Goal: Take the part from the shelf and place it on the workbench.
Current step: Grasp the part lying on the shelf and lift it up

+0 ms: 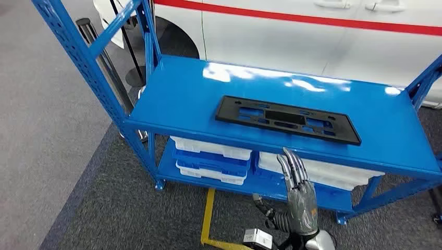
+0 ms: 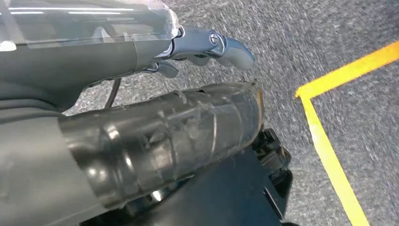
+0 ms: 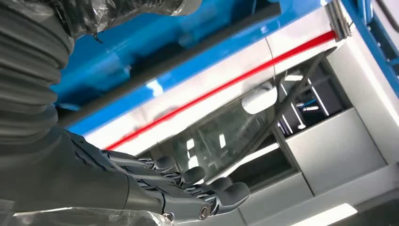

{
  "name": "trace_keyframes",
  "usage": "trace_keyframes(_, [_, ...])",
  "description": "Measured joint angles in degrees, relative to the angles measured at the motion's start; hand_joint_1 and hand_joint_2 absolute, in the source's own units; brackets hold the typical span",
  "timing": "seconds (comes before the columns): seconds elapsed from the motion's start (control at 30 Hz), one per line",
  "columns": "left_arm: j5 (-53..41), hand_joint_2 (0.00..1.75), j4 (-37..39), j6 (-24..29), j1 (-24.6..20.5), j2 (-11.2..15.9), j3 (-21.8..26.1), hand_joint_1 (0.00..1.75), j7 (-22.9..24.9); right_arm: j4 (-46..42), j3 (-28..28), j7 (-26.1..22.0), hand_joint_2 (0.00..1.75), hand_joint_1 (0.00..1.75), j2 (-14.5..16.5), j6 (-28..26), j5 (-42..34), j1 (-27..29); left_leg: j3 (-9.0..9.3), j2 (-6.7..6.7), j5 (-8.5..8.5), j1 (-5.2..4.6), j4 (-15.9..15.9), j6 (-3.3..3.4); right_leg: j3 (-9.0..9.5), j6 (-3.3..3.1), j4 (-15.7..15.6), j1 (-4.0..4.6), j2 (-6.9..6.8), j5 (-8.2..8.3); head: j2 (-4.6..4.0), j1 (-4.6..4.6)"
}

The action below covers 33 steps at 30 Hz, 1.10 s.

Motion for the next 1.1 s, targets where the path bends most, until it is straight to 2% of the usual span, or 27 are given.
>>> trace_keyframes(0.07, [0.01,0.0,0.01,-0.01,-0.07,-0.01,0.0,0.0,-0.05,-0.14,-0.4,0.04,1.75,0.0,-0.22,-0.08,0.09,0.12,0.49,0.01,-0.33,-0.02,-0.11,0.21,-2.5,0.13,3.95,0.0,-0.01,-1.4,0.0,0.01])
trace_keyframes(0.13, [0.05,0.0,0.02,-0.02,-0.15,-0.01,0.0,0.0,-0.15,-0.31,-1.06,0.17,1.75,0.0,-0.61,-0.2,0.33,0.59,1.46,-0.01,-1.14,-0.1,-0.21,0.44,-7.63,0.39,11.13,0.0,-0.01,-3.72,0.0,0.02])
trace_keyframes(0.17, [0.09,0.0,0.02,-0.02,-0.13,0.0,0.0,0.0,-0.21,-0.37,-1.36,0.23,1.75,0.0,-0.77,-0.26,0.47,0.93,2.03,-0.05,-1.64,-0.15,-0.21,0.44,-9.77,0.45,13.33,0.0,-0.02,-3.99,0.0,0.02])
trace_keyframes(0.2, [0.12,0.0,0.02,-0.01,-0.07,0.0,0.01,0.0,-0.24,-0.46,-1.63,0.29,1.75,0.0,-0.9,-0.3,0.61,1.25,2.74,-0.11,-2.2,-0.2,-0.21,0.41,-10.9,0.41,13.47,0.0,-0.02,-3.08,0.0,0.02])
trace_keyframes(0.23, [0.14,0.0,0.02,-0.01,-0.02,0.0,0.01,0.0,-0.27,-0.58,-1.9,0.33,1.75,0.0,-1.04,-0.34,0.73,1.5,3.62,-0.15,-2.82,-0.23,-0.21,0.36,-11.06,0.26,11.63,0.04,-0.02,-1.06,0.0,0.02])
trace_keyframes(0.3, [0.15,0.0,0.07,-0.02,0.04,-0.08,0.02,0.0,-0.29,-0.87,-2.4,0.38,1.75,0.0,-1.32,-0.46,0.86,1.79,5.37,-0.18,-4.13,-0.25,-0.29,0.15,-9.61,-0.35,4.66,0.35,-0.11,4.54,0.0,0.02])
trace_keyframes(0.33, [0.15,0.0,0.13,-0.02,0.0,-0.15,0.02,0.0,-0.31,-0.96,-2.56,0.42,1.75,0.0,-1.45,-0.54,0.88,1.88,5.98,-0.21,-4.67,-0.26,-0.39,-0.08,-8.99,-0.67,1.65,0.63,-0.2,6.2,0.0,0.03])
trace_keyframes(0.37, [0.15,0.0,0.18,-0.02,-0.06,-0.21,0.02,0.0,-0.32,-1.09,-2.69,0.44,1.75,0.0,-1.55,-0.63,0.88,1.99,6.24,-0.22,-5.11,-0.27,-0.6,-0.38,-8.62,-1.0,-0.07,0.91,-0.28,7.22,0.0,0.02])
trace_keyframes(0.43, [0.15,0.0,0.24,-0.02,-0.2,-0.27,0.02,0.0,-0.33,-1.41,-2.85,0.48,1.75,0.0,-1.64,-0.75,0.9,2.15,6.79,-0.23,-5.37,-0.33,-0.88,-1.05,-8.31,-1.58,-1.1,1.16,-0.26,6.98,0.0,0.02])
trace_keyframes(0.5, [0.16,0.0,0.24,-0.02,-0.26,-0.25,0.02,0.0,-0.34,-1.7,-3.07,0.48,1.75,0.0,-1.7,-0.8,0.93,2.3,6.85,-0.16,-5.3,-0.36,0.45,-1.57,-6.98,-2.15,-1.95,0.84,-0.09,6.81,0.01,0.0])
trace_keyframes(0.53, [0.16,0.0,0.25,-0.02,-0.3,-0.24,0.02,0.0,-0.35,-1.79,-3.15,0.48,1.75,0.0,-1.73,-0.82,0.95,2.33,5.86,-0.15,-5.4,-0.34,2.63,-1.77,-6.12,-2.44,-2.42,0.66,-0.08,6.57,0.01,-0.04])
trace_keyframes(0.57, [0.18,0.0,0.25,-0.02,-0.32,-0.23,0.02,0.0,-0.36,-1.85,-3.22,0.48,1.75,0.0,-1.74,-0.83,0.97,2.34,4.06,-0.14,-5.98,-0.29,5.9,-1.94,-5.26,-2.64,-2.79,0.55,-0.08,6.25,0.01,-0.05])
trace_keyframes(0.63, [0.2,0.0,0.26,-0.02,-0.32,-0.23,0.03,0.0,-0.37,-1.9,-3.28,0.48,1.75,0.0,-1.75,-0.84,1.07,2.41,-0.71,-0.14,-8.47,-0.19,12.88,-2.3,-4.02,-2.88,-3.0,0.55,-0.12,5.29,0.0,-0.1])
trace_keyframes(0.67, [0.21,0.0,0.26,-0.02,-0.24,-0.22,0.03,0.0,-0.37,-1.9,-3.33,0.48,1.75,0.0,-1.75,-0.84,1.15,2.5,-2.75,-0.14,-9.7,-0.14,14.9,-2.47,-3.36,-2.87,-3.01,0.55,-0.07,4.72,0.0,-0.1])
trace_keyframes(0.7, [0.21,0.0,0.26,-0.02,-0.13,-0.21,0.04,0.0,-0.36,-1.9,-3.4,0.51,1.75,0.0,-1.75,-0.82,1.25,2.6,-4.09,-0.13,-10.04,-0.08,15.31,-2.6,-2.59,-2.85,-3.01,0.54,0.01,4.12,0.0,-0.11])
trace_keyframes(0.73, [0.22,0.0,0.26,-0.02,-0.04,-0.19,0.04,0.0,-0.36,-1.9,-3.47,0.58,1.75,0.0,-1.75,-0.78,1.41,2.68,-4.63,-0.12,-9.05,-0.01,13.96,-2.67,-1.7,-2.78,-3.0,0.54,0.09,3.47,0.0,-0.1])
trace_keyframes(0.77, [0.22,0.0,0.26,-0.02,0.03,-0.16,0.04,0.0,-0.35,-1.9,-3.52,0.71,1.75,0.0,-1.75,-0.72,1.63,2.75,-4.46,-0.12,-6.63,0.08,11.1,-2.65,-0.75,-2.66,-3.0,0.53,0.16,2.78,0.0,-0.1])
trace_keyframes(0.8, [0.21,0.0,0.27,-0.02,0.12,-0.15,0.05,0.0,-0.34,-1.9,-3.56,0.87,1.75,0.0,-1.75,-0.61,1.87,2.82,-4.01,-0.11,-3.31,0.16,7.61,-2.55,-0.06,-2.48,-3.0,0.53,0.19,2.09,0.0,-0.08])
trace_keyframes(0.87, [0.15,0.0,0.32,-0.02,0.09,-0.14,0.07,0.0,-0.31,-1.89,-3.65,1.3,1.75,0.0,-1.76,-0.14,2.44,2.94,-3.42,-0.06,0.62,-0.03,2.71,-2.05,0.76,-1.85,-2.88,0.57,0.25,0.93,0.0,-0.03])
trace_keyframes(0.9, [0.11,0.0,0.35,-0.02,0.07,-0.13,0.08,0.0,-0.29,-1.89,-3.72,1.46,1.75,0.0,-1.8,0.11,2.72,2.99,-3.41,-0.06,1.26,-0.18,1.81,-1.63,0.88,-1.48,-2.79,0.58,0.27,0.6,0.0,-0.01])
trace_keyframes(0.93, [0.08,0.0,0.37,-0.01,0.01,-0.11,0.09,0.0,-0.27,-1.89,-3.81,1.6,1.75,0.0,-1.85,0.32,2.98,3.02,-3.34,-0.04,0.87,-0.38,1.62,-1.19,1.13,-1.13,-2.82,0.58,0.3,0.39,0.0,-0.02])
trace_keyframes(1.0, [0.04,0.0,0.37,0.02,0.07,-0.06,0.09,0.0,-0.29,-1.9,-3.97,1.7,1.75,0.0,-2.07,0.62,3.41,3.08,-2.42,-0.08,1.15,-0.32,1.04,-0.35,1.3,-0.6,-2.34,0.45,0.26,0.11,0.0,-0.01])
trace_keyframes(1.03, [0.02,0.0,0.37,0.04,0.06,-0.04,0.09,0.0,-0.3,-1.9,-4.03,1.81,1.75,0.0,-2.2,0.89,3.63,3.04,-1.8,-0.07,1.03,-0.25,0.73,-0.02,0.61,-0.38,-0.82,0.38,0.2,-0.17,0.0,0.0])
trace_keyframes(1.07, [0.01,0.0,0.37,0.08,-0.01,-0.04,0.09,0.0,-0.31,-1.89,-4.06,1.98,1.75,0.0,-2.33,1.25,3.84,3.02,-1.19,-0.09,0.87,-0.16,0.48,0.25,-0.9,-0.17,1.95,0.31,0.13,-0.75,0.0,0.03])
trace_keyframes(1.1, [0.0,0.0,0.37,0.15,-0.12,-0.03,0.09,0.0,-0.32,-1.85,-4.07,2.19,1.75,0.0,-2.5,1.67,4.05,3.02,-0.7,-0.1,0.53,-0.17,0.34,0.43,-3.16,0.02,5.66,0.24,0.07,-1.67,0.0,0.06])
